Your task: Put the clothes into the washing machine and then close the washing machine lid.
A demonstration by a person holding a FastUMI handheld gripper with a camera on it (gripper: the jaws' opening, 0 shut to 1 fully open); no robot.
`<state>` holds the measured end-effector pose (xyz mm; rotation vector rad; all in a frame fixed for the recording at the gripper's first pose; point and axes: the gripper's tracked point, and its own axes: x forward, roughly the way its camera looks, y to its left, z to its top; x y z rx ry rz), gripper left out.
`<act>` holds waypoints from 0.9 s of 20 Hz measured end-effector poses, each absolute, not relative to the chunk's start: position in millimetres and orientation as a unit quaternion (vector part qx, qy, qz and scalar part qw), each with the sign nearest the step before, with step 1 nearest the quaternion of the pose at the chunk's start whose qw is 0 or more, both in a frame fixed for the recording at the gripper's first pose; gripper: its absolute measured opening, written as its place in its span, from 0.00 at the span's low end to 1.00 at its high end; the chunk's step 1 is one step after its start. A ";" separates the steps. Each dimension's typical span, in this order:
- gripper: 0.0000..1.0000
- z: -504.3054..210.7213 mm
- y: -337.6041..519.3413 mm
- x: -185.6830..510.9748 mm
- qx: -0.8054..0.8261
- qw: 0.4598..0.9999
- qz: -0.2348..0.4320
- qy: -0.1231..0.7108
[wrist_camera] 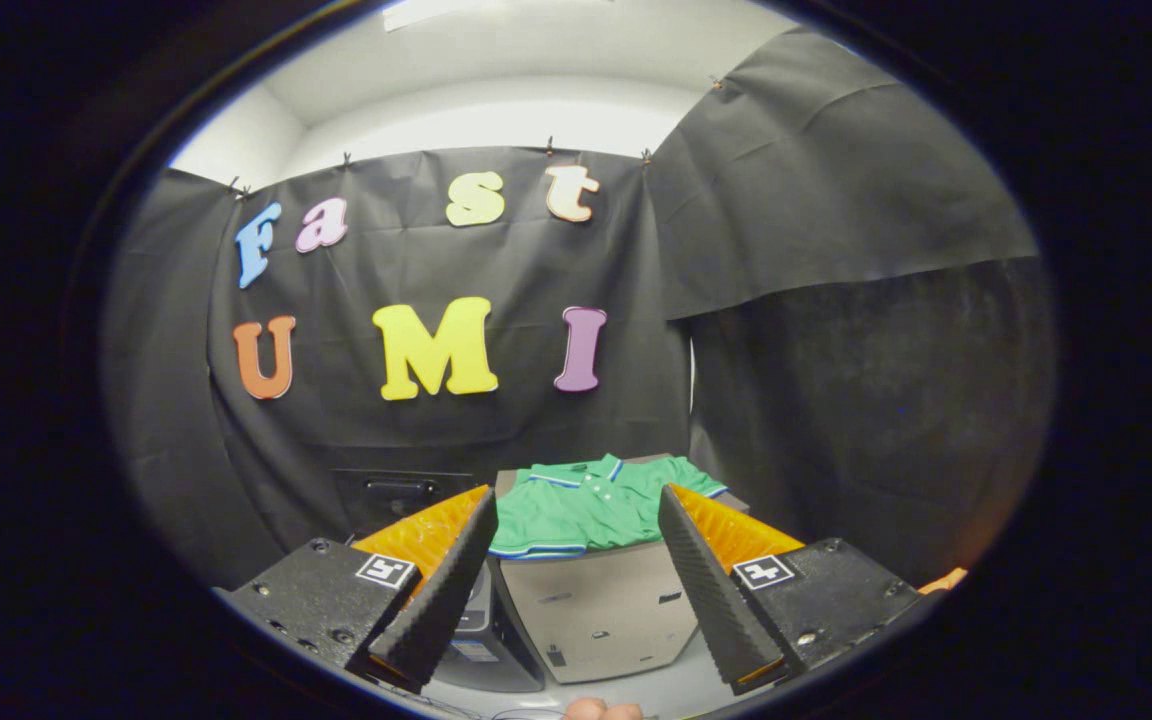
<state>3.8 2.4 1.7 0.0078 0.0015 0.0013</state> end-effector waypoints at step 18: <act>1.00 0.8 -10.1 -6.6 0.017 1.000 -0.002 -0.005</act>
